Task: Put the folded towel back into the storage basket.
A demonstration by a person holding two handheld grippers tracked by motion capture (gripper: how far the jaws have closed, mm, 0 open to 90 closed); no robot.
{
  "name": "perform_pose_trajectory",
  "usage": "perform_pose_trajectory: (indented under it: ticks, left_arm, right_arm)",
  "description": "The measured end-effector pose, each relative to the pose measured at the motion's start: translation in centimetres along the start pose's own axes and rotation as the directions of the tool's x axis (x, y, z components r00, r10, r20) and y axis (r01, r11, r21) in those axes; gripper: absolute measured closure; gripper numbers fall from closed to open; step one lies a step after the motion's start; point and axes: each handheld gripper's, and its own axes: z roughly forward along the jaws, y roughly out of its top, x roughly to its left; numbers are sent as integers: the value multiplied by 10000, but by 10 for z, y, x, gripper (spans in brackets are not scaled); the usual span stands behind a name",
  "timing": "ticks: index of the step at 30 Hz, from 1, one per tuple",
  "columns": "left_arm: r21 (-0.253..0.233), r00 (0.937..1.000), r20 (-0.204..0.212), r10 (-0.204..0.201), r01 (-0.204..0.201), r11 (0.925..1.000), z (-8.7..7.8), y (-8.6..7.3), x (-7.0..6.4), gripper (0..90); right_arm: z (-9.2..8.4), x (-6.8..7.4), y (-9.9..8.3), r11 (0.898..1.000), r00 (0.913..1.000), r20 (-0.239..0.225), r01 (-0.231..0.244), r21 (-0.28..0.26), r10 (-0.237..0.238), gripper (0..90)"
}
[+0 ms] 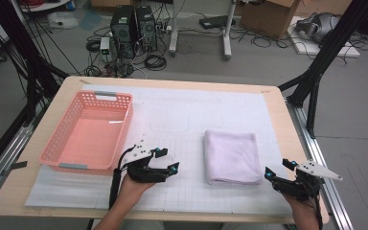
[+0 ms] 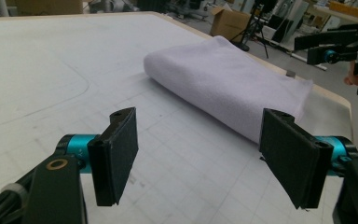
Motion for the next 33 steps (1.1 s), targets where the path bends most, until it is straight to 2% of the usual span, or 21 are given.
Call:
perform_pose_trajectory:
  ticks: [1,4,6,9,14,21,25,28,30,33]
  left_arm:
    - [0,10000,0,0,0,10000,0,0,0,288]
    - [300,9998,123,130,-134,9995,21,9,-5,294]
    - [586,9991,130,415,-422,9974,33,15,-9,303]
    - [821,9985,345,421,-449,9956,51,22,-15,299]
    - [957,9991,410,103,-142,9953,74,31,-20,273]
    - [1479,9989,390,-245,185,9888,101,35,-25,222]
    - [2052,9993,20,-365,353,9781,117,30,-27,222]
    - [2355,9975,-74,-706,704,9693,128,25,-28,223]
    - [2574,9975,-129,-689,699,9638,132,23,-28,224]
    - [2971,9956,-413,-835,921,9504,139,19,-27,225]
  right_arm:
    - [0,0,0,10000,10000,-19,-50,8,50,210]
    - [1,-1,0,10000,10000,1,-25,56,25,210]
    - [1,-1,0,10000,10000,2,-7,89,7,210]
    - [0,-1,0,10000,10000,38,-31,19,31,210]
    - [1,-1,-1,9999,10000,24,10,110,-10,210]
    - [1,-3,-1,9999,10000,29,-72,88,72,210]
    - [1,-3,-1,9999,10000,9,-70,97,70,210]
    - [2,-2,-1,10000,10000,-55,-19,98,19,210]
    - [2,-1,-1,9999,10000,-50,62,133,-61,210]
    - [3,-1,0,9999,10000,-74,37,158,-36,211]
